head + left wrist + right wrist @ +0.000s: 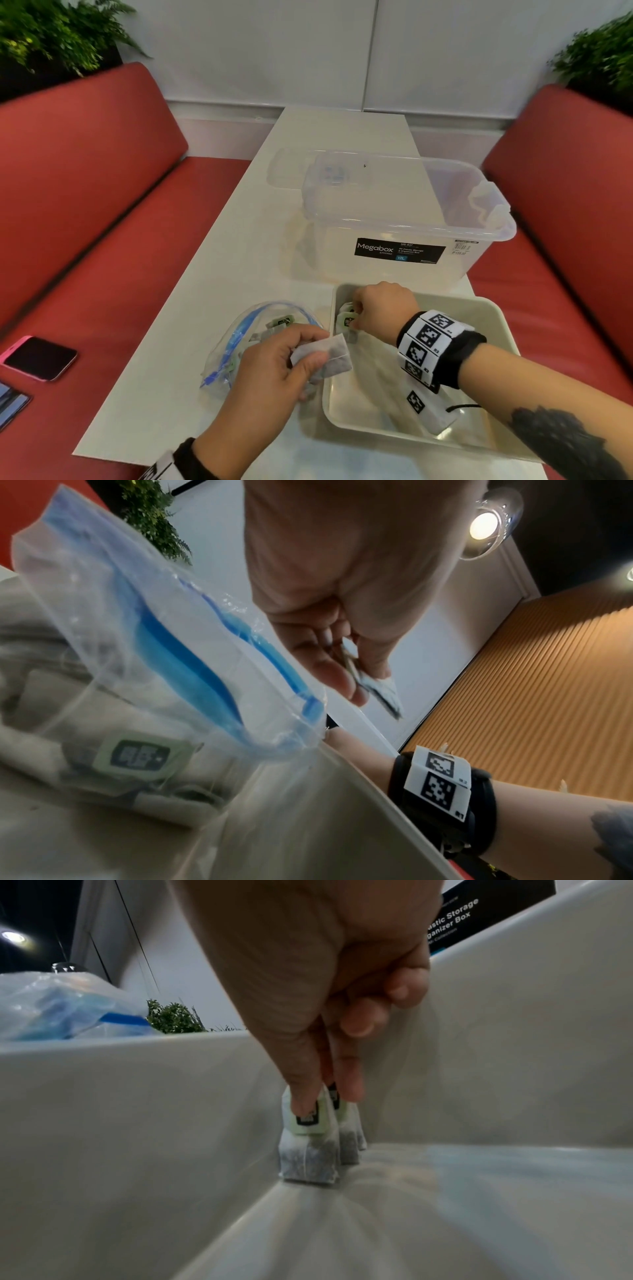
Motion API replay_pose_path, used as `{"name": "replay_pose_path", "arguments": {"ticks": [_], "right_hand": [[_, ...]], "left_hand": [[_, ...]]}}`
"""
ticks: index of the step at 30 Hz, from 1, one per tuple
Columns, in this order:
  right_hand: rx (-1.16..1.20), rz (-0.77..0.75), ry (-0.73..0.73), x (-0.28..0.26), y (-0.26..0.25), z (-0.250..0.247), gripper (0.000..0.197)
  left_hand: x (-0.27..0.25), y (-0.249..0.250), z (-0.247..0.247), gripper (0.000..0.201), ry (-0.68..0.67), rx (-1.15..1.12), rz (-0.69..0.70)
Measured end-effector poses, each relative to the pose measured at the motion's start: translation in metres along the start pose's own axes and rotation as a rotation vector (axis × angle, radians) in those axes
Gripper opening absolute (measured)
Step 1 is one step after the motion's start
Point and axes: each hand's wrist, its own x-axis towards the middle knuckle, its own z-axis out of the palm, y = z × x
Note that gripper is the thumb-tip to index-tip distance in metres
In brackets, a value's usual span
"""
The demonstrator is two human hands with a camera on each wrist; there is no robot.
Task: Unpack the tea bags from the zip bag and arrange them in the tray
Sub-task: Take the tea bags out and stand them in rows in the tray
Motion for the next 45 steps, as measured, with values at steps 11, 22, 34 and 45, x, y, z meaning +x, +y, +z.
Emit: {"name": "replay_pose_path", "arguments": {"ticks": [11, 22, 34, 45], "right_hand": [[0.643, -0.266, -0.019, -0.036, -0.012, -0.056, 0.017], [1.172, -0.206, 0.025, -0.052, -0.015, -0.041, 0.018], [1.316, -0.253, -0.010, -0.059, -0.013, -0.046, 0.016], [1.268, -0.194, 0.055, -0.067, -0.005, -0.058, 0.023]], "left_hand": [[0.034, 0.024, -0.022, 0.041, -0.082, 0.510, 0.123], [0.044, 0.043, -0.020, 0.008, 0.095, 0.272, 0.161], [0.056, 0.059, -0.019, 0.050, -0.104, 0.320, 0.382], [0.067, 0.053, -0.018, 0.022, -0.141, 0.535, 0.319]]}}
